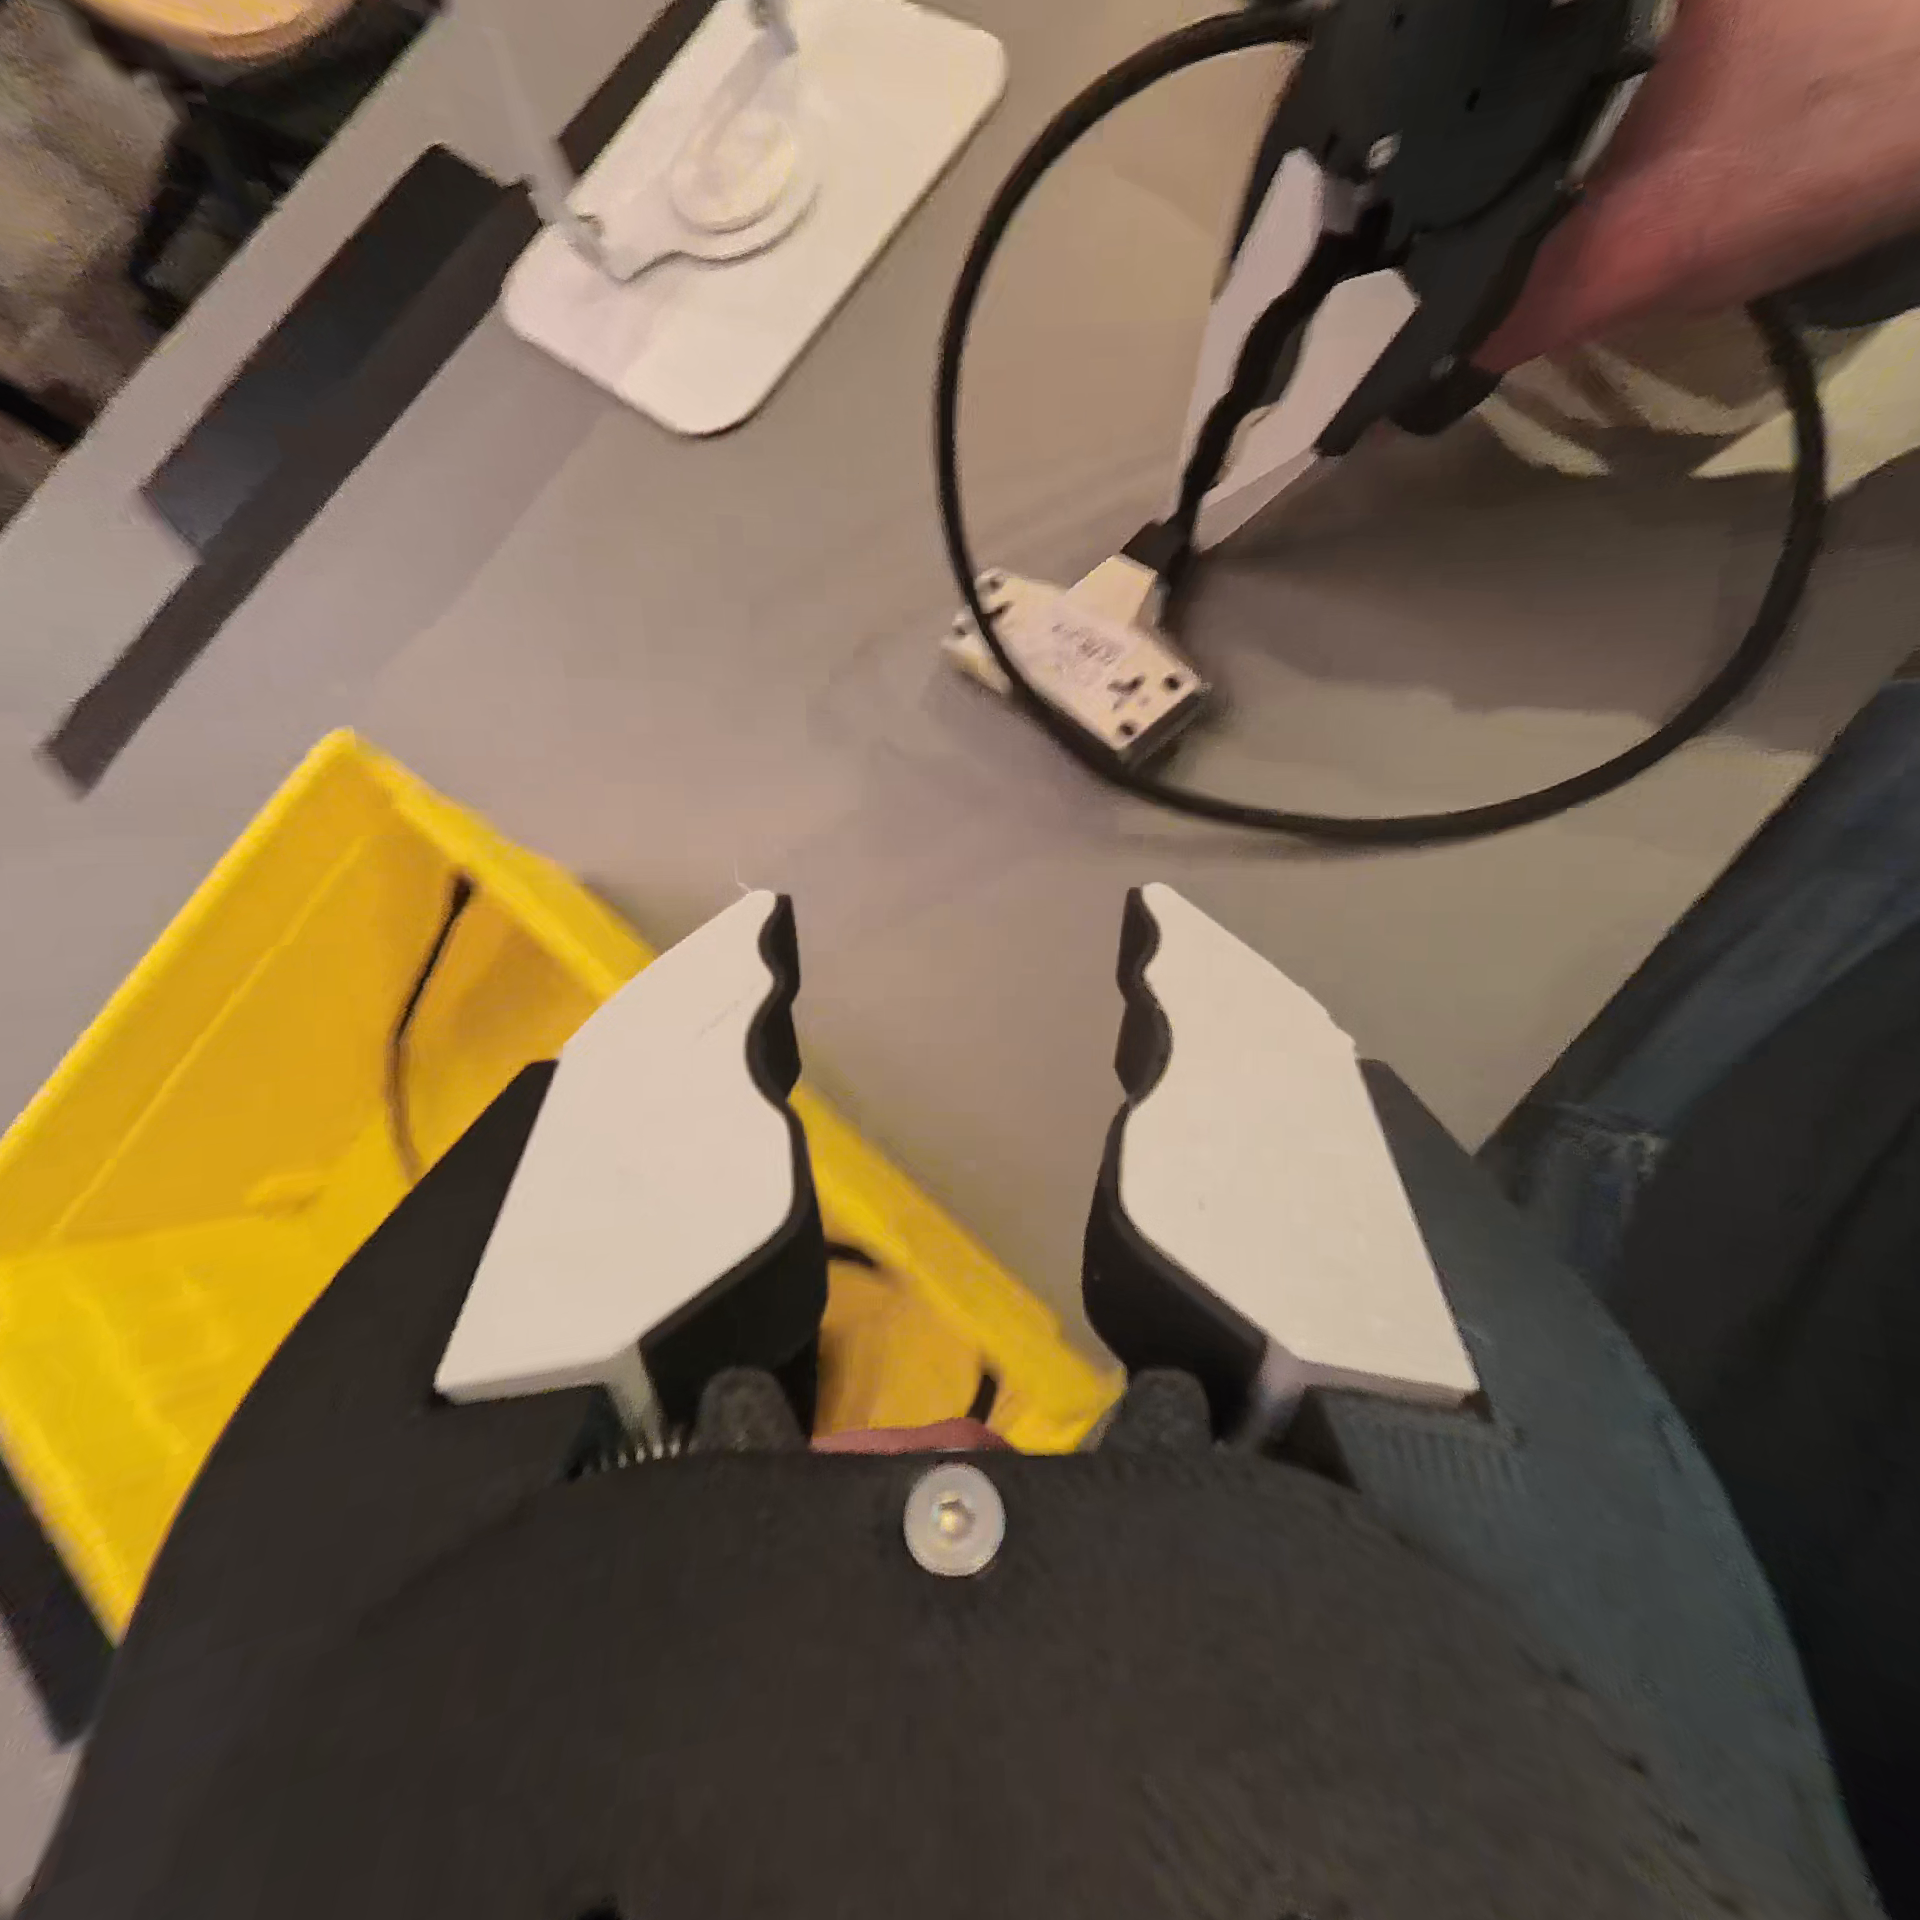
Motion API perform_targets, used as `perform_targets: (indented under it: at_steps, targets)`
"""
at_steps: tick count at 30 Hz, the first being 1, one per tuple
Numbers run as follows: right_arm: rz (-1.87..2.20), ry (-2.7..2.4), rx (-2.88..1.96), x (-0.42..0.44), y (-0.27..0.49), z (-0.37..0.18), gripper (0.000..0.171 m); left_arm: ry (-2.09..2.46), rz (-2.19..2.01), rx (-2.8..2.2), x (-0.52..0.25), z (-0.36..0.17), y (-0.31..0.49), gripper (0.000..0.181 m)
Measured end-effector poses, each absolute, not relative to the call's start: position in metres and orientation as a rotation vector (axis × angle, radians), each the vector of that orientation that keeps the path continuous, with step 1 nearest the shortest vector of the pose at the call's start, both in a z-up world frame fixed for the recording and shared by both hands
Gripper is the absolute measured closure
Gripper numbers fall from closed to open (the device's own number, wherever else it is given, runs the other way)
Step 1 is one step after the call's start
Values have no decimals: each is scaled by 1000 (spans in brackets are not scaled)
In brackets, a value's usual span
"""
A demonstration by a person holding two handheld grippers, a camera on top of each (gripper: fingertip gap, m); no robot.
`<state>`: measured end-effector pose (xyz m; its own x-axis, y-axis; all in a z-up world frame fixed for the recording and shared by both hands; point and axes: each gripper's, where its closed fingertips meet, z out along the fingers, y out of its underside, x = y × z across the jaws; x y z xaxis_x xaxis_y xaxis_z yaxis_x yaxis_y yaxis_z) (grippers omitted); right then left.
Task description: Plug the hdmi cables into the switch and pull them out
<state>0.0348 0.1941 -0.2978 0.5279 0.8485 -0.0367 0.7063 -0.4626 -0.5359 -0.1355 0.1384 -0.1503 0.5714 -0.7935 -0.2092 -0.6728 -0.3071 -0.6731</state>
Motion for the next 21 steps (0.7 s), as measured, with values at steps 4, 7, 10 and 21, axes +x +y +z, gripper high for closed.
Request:
perform_targets:
  at_steps: [4,7,10,21]
  targets:
    - [438,-1184,-2352,36,199,-297,161,1009,-15,-2081,-217,-126,156,129]
    - [473,-1227,-2367,31,188,-294,142,945,80,-2150,-272,-127,161,130]
    - [494,-1272,-2328,25,177,-281,135,1000,190,-2158,-307,-134,171,137]
    - [518,-1320,-2228,16,142,-248,134,1083,211,-2335,-365,-172,199,139]
